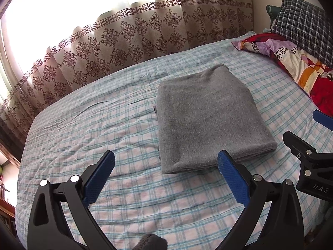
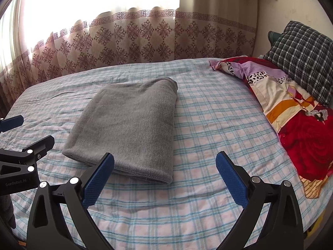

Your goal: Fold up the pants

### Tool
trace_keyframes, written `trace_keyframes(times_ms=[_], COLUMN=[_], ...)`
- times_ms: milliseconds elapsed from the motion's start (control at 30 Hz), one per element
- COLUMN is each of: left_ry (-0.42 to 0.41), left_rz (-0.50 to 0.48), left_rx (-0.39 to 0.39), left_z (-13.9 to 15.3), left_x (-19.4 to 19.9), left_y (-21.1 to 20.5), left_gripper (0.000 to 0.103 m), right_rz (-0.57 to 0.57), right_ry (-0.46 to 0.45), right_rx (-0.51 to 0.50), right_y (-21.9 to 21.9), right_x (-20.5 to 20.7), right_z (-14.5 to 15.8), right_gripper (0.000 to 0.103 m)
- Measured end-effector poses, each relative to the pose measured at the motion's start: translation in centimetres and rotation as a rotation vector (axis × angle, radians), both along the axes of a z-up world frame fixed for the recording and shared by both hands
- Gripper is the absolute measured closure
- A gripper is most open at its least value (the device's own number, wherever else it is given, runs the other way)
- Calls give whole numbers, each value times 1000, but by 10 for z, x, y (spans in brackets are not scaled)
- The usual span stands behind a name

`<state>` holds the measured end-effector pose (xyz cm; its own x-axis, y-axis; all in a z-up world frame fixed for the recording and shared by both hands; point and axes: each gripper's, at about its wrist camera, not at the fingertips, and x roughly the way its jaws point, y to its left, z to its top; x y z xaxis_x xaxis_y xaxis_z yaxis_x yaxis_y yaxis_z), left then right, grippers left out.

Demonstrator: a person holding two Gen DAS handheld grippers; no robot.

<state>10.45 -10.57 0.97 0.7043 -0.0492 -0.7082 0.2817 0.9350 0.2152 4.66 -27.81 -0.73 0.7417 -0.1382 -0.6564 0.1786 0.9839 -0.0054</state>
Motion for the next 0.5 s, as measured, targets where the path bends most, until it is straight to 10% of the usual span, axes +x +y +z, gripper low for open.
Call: trace_keyframes(times_ms=[500], left_ry=[-31], left_rz=[-44], left_rx=[46], left_z=[-3], left_x=[-4], left_y=[-10], left_gripper=[3], right_rz=[-2], right_ry=[6], right_rx=[-2], right_y=[2], right_x=[-1], right_z=[-2], right_gripper=[5])
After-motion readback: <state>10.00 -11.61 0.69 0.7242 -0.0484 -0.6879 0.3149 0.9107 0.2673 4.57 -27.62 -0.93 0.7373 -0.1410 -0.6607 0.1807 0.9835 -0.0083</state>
